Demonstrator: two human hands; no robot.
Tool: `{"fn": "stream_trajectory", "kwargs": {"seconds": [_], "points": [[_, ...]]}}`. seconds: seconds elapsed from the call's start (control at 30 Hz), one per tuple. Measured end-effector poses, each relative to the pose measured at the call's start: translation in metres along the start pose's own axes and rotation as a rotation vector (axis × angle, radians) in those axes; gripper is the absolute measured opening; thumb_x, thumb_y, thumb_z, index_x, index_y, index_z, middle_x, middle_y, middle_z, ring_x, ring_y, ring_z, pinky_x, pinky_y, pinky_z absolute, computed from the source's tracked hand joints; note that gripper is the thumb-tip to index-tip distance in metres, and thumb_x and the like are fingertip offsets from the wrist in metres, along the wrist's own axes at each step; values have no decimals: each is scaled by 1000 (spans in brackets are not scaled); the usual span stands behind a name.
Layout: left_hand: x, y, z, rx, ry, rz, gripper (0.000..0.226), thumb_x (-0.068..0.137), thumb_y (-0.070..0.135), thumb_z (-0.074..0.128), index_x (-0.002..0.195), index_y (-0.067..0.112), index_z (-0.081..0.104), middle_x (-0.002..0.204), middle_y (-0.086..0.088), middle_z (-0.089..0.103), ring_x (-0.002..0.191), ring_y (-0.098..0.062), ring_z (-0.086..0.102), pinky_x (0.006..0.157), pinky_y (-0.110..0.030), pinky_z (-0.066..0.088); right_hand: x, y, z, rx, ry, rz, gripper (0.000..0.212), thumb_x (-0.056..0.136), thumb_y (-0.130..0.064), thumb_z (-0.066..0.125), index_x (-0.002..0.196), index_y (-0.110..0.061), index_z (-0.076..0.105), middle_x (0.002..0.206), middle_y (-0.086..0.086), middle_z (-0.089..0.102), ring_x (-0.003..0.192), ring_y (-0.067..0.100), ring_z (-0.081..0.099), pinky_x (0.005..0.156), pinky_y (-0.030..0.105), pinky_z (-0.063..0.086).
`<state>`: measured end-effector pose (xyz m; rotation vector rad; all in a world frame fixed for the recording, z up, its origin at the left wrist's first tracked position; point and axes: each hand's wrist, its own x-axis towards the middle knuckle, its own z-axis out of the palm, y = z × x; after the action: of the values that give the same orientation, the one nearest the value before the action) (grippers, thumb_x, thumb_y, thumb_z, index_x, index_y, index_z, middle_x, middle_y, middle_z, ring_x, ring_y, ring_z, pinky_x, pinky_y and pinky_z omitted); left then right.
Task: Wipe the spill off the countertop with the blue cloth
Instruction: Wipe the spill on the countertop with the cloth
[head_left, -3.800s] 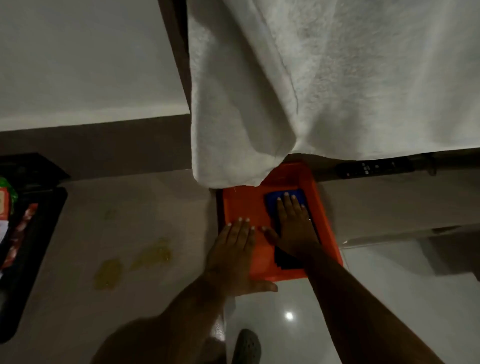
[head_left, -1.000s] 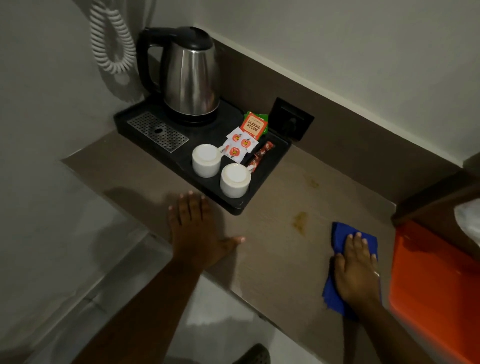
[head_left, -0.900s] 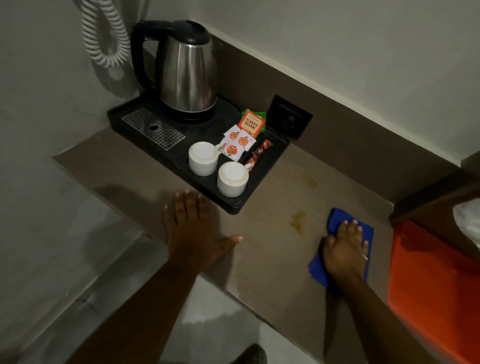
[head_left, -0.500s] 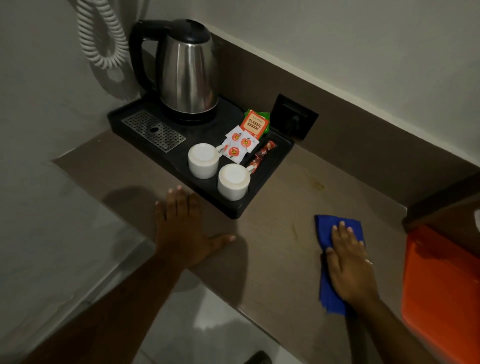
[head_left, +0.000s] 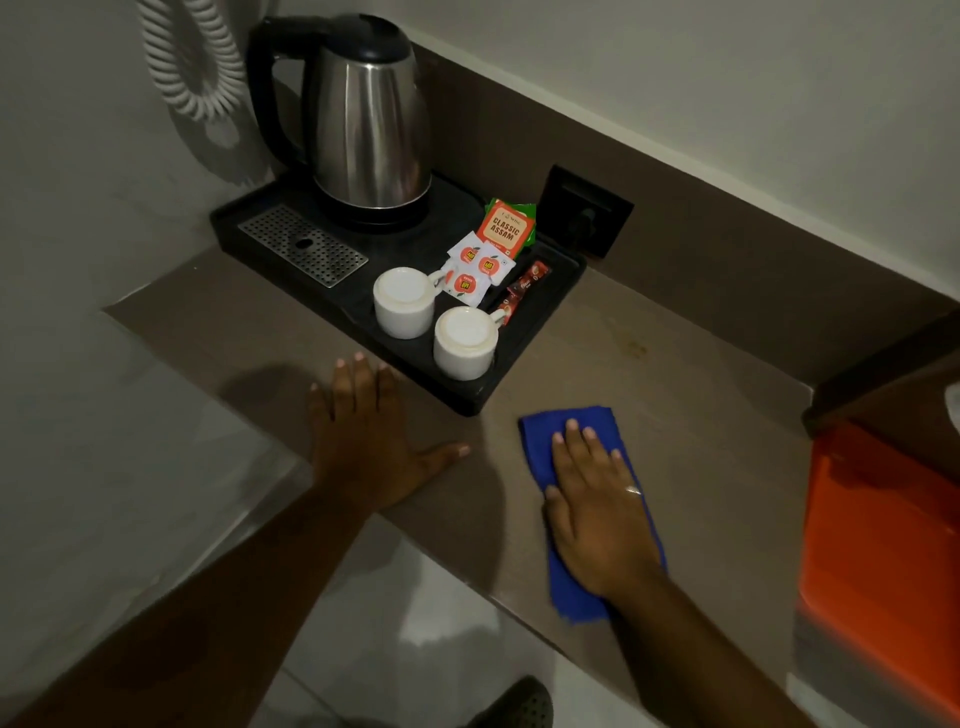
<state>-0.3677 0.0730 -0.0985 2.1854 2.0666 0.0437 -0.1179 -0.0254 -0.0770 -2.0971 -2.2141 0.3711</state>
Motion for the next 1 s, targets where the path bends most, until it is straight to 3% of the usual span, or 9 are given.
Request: {"fn": "stream_trajectory", "kwargs": {"seconds": [0.07,0.2,0.37,0.43,0.6,0.77,0.83,1.0], "points": [[0,-1,1,-11,-7,16,141,51,107,9,152,7,20,162,-24,13,148,-43,9,116,-67,13,-28,40,-10,29,-11,10,60,94,-51,17,150,-31,7,160,-8,3,147,8,-2,119,37,-1],[0,-3,1,-40,7,34,140,53,105,8,152,7,18,162,-24,12,148,-43,9,115,-66,13,-39,94,-28,43,103,348,59,97,-40,26,150,-17,15,161,5,11,148,20,7,120,45,6],[-1,0,-1,-57,32,31,143,51,106,7,152,5,18,162,-26,13,148,-45,11,116,-64,13,23,64,-30,-9,156,757,62,99,-34,28,149,-1,12,159,21,11,146,36,11,119,51,12],[0,1,0,-64,32,30,143,50,106,7,152,6,17,162,-25,11,148,-44,9,115,-64,12,48,31,-26,2,142,708,62,99,-35,26,149,-1,11,160,21,9,147,35,9,120,49,9],[-1,1,-2,-63,39,38,143,49,106,8,150,5,19,160,-24,17,146,-45,15,114,-66,16,46,-41,1,15,97,307,64,98,-43,20,151,-12,4,162,9,0,148,24,-3,120,43,-1],[-5,-1,-5,-45,44,47,142,49,106,6,149,5,22,159,-25,22,144,-45,20,113,-65,19,-32,-1,1,29,-30,6,63,94,-53,16,151,-28,6,160,-8,-3,146,7,-10,119,36,-4],[-5,-3,-5,-53,56,61,140,52,105,10,148,4,23,158,-26,23,144,-46,22,113,-66,20,-54,35,-10,30,-18,42,60,95,-50,18,150,-27,10,160,-6,4,148,9,-3,120,38,0],[-2,-2,2,-70,60,52,140,53,105,13,150,4,18,160,-25,18,145,-46,15,114,-65,14,-41,72,-29,25,144,510,58,99,-35,27,150,-9,17,160,12,13,148,28,10,120,47,9]]}}
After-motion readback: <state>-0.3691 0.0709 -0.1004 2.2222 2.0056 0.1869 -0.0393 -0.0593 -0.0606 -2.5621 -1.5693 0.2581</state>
